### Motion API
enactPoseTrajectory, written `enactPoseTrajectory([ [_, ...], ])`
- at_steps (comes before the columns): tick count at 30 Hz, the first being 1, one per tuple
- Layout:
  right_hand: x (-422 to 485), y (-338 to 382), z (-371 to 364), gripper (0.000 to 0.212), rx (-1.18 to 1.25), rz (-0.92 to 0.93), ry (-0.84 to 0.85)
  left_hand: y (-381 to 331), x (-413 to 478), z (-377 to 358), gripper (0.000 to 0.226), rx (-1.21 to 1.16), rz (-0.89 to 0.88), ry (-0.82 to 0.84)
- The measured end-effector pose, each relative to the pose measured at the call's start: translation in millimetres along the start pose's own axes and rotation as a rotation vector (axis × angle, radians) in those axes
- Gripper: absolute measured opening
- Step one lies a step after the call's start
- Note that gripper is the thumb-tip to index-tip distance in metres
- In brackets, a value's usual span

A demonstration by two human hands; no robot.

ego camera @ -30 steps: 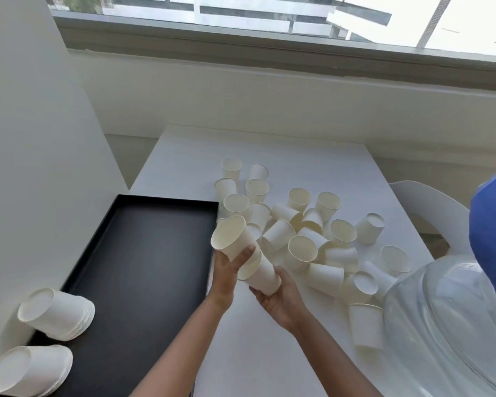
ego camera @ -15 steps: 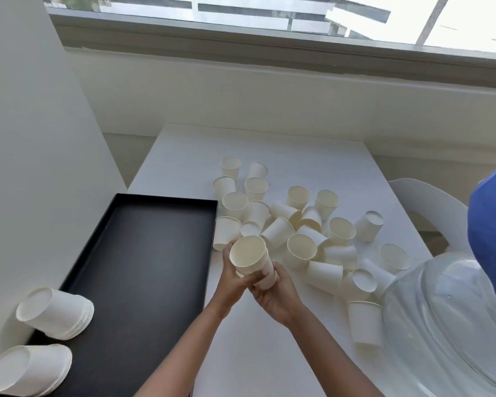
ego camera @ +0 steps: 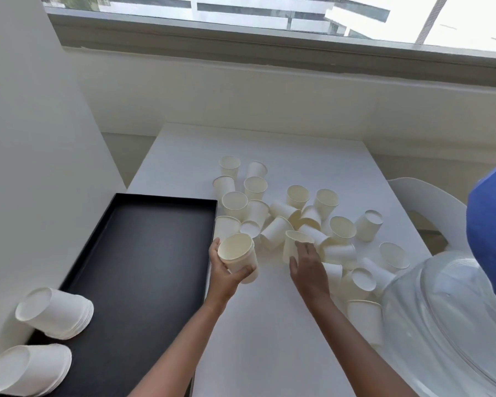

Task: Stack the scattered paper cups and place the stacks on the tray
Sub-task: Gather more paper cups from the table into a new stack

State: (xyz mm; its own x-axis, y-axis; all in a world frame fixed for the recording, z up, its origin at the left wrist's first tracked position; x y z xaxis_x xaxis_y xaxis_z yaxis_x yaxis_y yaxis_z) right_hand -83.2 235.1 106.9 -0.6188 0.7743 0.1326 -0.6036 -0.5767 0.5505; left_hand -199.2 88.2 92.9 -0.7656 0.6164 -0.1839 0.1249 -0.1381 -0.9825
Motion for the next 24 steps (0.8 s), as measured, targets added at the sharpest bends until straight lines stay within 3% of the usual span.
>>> enactPoseTrajectory([
  [3, 5.7, 2.9, 9.7, 0.026, -0.117, 0.055, -0.091, 3.9, -1.1, 0.5, 0.108, 0.016, 0.014, 0.007],
  [5, 12.1, 2.2, 17.1, 0.031, -0.153, 0.077, -0.156, 5.6, -0.8, 0.7, 0.106, 0.026, 0.012, 0.016],
  [9, 24.5, -8.6, 3.0, 0.047, -0.226, 0.061, 0.074, 8.9, -0.7, 0.3, 0.101, 0.024, 0.0, 0.022],
  [15, 12.5, -14.4, -14.9, 0.025, -0.085, 0.013, 0.164, 11.7, -0.3, 2.7, 0.085, 0.036, -0.003, 0.031],
  [19, 9.2, -12.0, -8.6, 0.016, 0.089, 0.017, 0.027, 11.8, 2.4, 7.4, 0.088, 0.093, -0.013, 0.016],
  [24, 6.4, 12.8, 18.2, 0.009, 0.361, 0.048, -0.319, 14.8, 4.8, 11.6, 0.079, 0.231, -0.028, -0.01],
])
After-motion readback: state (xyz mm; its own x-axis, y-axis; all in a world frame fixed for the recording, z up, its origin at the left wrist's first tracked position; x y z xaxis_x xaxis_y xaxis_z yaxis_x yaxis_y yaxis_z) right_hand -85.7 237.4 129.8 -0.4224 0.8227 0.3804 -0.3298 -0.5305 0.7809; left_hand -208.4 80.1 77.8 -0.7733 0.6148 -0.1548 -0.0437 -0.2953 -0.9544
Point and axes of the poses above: each hand's wrist, its own x-axis towards the middle knuckle, its own z-axis out of the back of the hand, y = z × x, the point moved 5 cm from there along x, towards the middle knuckle, and after that the axes turned 6 degrees about x, right-handed, at the moved point
